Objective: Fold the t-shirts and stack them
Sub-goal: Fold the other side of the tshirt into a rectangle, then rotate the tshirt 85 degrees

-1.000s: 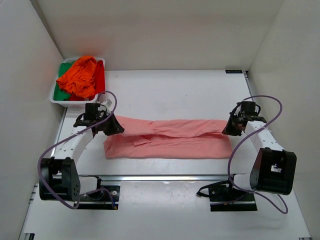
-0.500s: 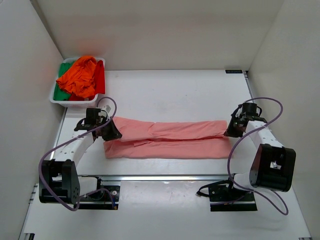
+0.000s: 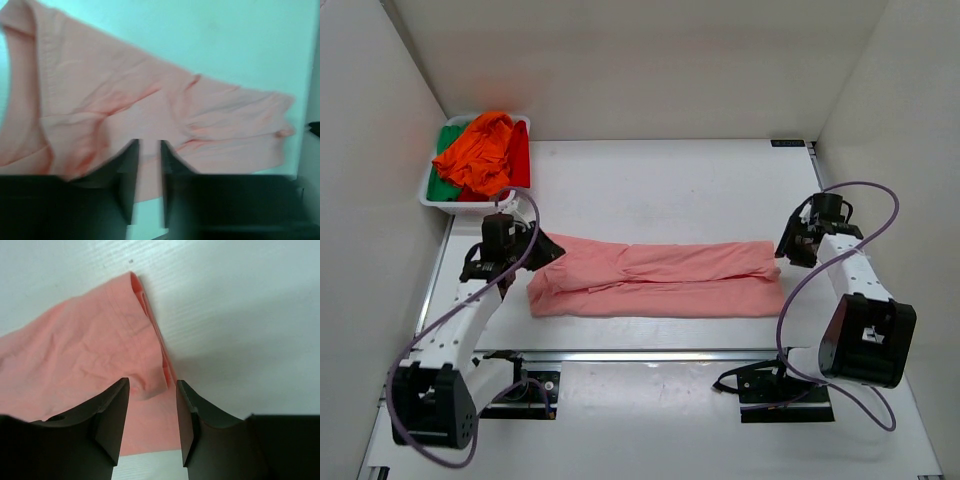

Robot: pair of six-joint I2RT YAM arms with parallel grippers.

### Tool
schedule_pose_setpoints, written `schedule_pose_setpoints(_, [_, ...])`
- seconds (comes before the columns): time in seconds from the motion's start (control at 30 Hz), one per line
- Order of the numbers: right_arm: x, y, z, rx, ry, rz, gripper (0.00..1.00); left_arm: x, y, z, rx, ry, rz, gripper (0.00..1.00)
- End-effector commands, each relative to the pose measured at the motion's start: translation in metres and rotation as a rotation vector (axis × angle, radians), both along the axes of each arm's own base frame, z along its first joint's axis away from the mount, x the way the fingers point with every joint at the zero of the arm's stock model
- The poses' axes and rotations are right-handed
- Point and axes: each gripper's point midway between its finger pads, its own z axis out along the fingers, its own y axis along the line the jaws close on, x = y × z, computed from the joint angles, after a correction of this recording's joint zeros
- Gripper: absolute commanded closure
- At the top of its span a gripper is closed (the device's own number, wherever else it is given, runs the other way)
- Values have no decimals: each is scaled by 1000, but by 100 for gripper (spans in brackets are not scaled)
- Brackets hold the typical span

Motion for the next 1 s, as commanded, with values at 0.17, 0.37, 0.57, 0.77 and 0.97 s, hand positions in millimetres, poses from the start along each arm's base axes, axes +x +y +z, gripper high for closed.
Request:
schedule_pose_setpoints(0.17, [26,34,28,23,-107,113,60,7,17,8,57,-60,74,46])
schedule_pose_setpoints(0.37, [36,66,34,83,-178,207,61,30,-1,11,14,-89,53,45])
schedule_pose_setpoints(0.57, [41,81,3,117,-105,244,60,29,-57,-30,16,110,-69,48])
schedule_pose_setpoints(0.77, [10,82,-47,148,108,232,58,-2,-58,-103,109,327,-91,50])
schedule_pose_setpoints(0.97, [-34,114,-61,177,235,253,58,56,-58,-108,210,380,-109,51])
